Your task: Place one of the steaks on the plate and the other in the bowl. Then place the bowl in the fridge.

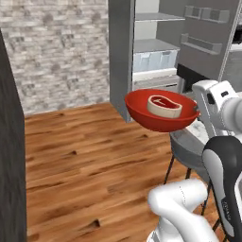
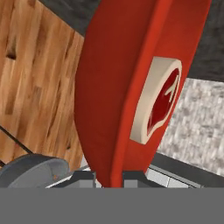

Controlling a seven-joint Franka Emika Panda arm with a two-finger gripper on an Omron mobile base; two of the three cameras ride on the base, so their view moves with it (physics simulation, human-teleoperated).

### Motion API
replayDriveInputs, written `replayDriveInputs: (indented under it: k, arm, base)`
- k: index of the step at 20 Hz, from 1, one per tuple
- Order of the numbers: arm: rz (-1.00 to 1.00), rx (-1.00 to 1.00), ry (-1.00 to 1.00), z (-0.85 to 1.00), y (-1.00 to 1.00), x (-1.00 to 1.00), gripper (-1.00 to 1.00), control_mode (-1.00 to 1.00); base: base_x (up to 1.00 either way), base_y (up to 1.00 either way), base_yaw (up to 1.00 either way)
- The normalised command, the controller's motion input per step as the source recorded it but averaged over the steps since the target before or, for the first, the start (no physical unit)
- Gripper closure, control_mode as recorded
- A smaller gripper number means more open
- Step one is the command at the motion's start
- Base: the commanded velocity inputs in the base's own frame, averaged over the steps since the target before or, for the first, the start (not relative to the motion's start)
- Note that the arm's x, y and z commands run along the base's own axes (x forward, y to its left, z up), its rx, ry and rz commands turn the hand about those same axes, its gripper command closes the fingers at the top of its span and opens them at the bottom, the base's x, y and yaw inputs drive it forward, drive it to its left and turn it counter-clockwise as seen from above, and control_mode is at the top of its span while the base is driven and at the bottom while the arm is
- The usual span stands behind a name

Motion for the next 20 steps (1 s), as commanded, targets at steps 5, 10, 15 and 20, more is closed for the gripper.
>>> replayDriveInputs:
  k: [5,10,15,20]
  arm:
    - [0.0,0.0,0.0,0.0,0.0,0.0,1.0,1.0]
    - [0.0,0.0,0.0,0.0,0.0,0.0,1.0,1.0]
    - [0.0,0.0,0.0,0.0,0.0,0.0,1.0,1.0]
    - [0.0,0.0,0.0,0.0,0.0,0.0,1.0,1.0]
  base:
    - [0.91,0.54,-0.27]
    - [0.91,0.53,-0.27]
    - [0.92,0.41,-0.24]
    - [0.98,0.4,-0.2]
